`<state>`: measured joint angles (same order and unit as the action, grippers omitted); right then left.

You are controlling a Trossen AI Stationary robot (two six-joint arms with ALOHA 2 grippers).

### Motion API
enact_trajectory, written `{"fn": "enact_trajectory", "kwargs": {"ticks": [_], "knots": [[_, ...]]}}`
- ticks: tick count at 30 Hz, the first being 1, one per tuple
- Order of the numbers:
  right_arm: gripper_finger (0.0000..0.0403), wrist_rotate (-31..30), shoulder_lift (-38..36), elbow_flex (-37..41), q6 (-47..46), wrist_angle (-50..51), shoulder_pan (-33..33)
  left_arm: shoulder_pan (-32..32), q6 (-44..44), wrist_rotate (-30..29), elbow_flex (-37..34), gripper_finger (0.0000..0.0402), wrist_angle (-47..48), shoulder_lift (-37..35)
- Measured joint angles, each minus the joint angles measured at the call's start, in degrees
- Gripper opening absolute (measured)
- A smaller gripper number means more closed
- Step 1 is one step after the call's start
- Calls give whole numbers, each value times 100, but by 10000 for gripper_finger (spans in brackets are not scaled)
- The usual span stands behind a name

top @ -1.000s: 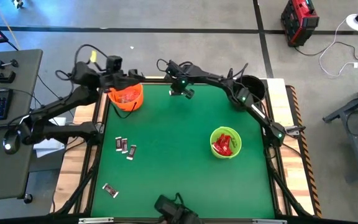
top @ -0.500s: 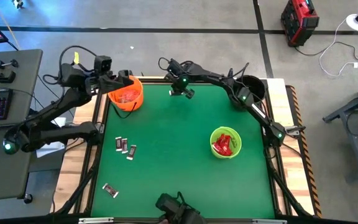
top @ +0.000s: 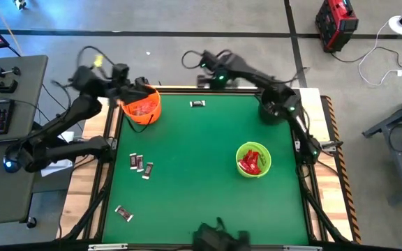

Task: Sort candy by brand, put in halloween buckets
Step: Put the brown chocolate bar into the black bucket

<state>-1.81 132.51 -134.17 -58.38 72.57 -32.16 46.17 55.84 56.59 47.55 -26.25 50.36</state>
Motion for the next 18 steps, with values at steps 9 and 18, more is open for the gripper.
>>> {"fn": "enact_trajectory", "kwargs": {"ticks": [9,18], "knots": [[0,-1984,-1915,-2,1139,1772,-120,-484,-1652,-1419,246,206,1993,1115],[0,-2167,-3127,1,1843,1720,-89,-1695,-4002,-4061,2667,190,5344,3739]]}}
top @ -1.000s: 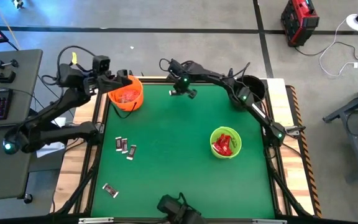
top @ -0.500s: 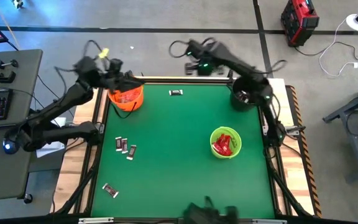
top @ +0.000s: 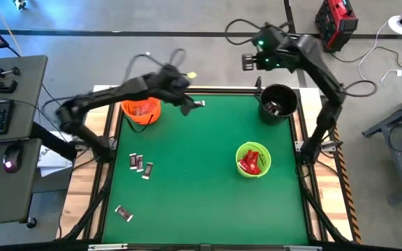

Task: Sort candy by brand, put in halloween buckets
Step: Put the brown chocolate bar into the black bucket

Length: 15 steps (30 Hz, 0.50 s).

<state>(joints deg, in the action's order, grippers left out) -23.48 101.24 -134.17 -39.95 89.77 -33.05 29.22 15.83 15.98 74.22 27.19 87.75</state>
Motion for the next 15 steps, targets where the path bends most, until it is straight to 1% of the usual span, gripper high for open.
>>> {"fn": "enact_trajectory", "kwargs": {"ticks": [1,3,5,7,9,12,15], "knots": [[0,2,-86,0,127,1,26,-39,-135,-298,224,189,259,311],[0,-5,-225,0,431,-1,85,-56,-195,-785,596,187,472,880],[0,-7,-364,4,777,-2,135,25,-135,-1106,894,186,574,1398],[0,-2,-495,4,1144,4,169,169,-45,-1199,1191,186,757,1856],[0,61,-570,4,1448,6,193,339,15,-1206,1498,186,1157,2261],[0,358,-633,4,1865,5,194,616,-255,-1207,1986,181,1772,2795],[0,590,-659,4,2092,7,196,864,-476,-1131,2534,166,2263,3310]]}}
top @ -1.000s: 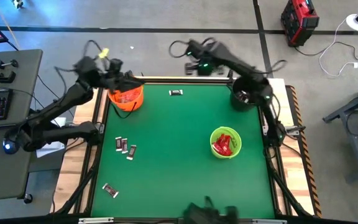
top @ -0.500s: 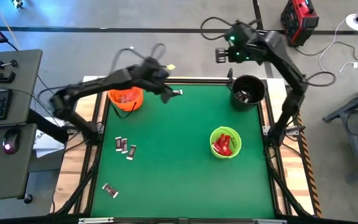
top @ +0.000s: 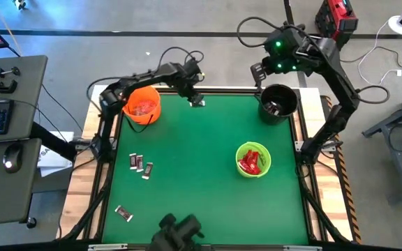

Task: Sort candy by brand, put in halloween buckets
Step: Put the brown chocolate bar into the black bucket

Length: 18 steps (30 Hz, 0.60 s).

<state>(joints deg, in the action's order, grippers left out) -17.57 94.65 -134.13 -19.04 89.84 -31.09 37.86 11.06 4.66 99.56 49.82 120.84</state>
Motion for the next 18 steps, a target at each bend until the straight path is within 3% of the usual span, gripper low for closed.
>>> {"fn": "enact_trajectory", "kwargs": {"ticks": [8,18], "knots": [[0,306,7,0,-419,17,2,200,-1493,-4,1502,150,1011,1178],[0,305,17,0,-940,15,115,174,-2321,46,1695,213,998,1337]]}}
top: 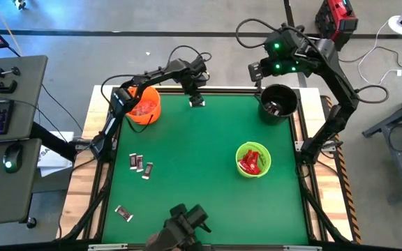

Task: Sort candy by brand, put in halloween buckets
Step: Put the brown chocolate bar into the black bucket

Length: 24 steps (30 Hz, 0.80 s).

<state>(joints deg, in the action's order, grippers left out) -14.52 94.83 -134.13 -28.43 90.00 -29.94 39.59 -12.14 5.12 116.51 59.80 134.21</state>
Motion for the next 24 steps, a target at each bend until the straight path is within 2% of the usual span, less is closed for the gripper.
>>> {"fn": "enact_trajectory", "kwargs": {"ticks": [7,14,24], "knots": [[0,-25,9,0,-176,0,219,15,-469,40,0,245,-11,113],[0,-37,15,0,-167,0,389,5,-824,122,-4,244,10,371],[0,-200,15,0,-36,0,460,-133,-1029,-189,19,239,-1,532]]}}
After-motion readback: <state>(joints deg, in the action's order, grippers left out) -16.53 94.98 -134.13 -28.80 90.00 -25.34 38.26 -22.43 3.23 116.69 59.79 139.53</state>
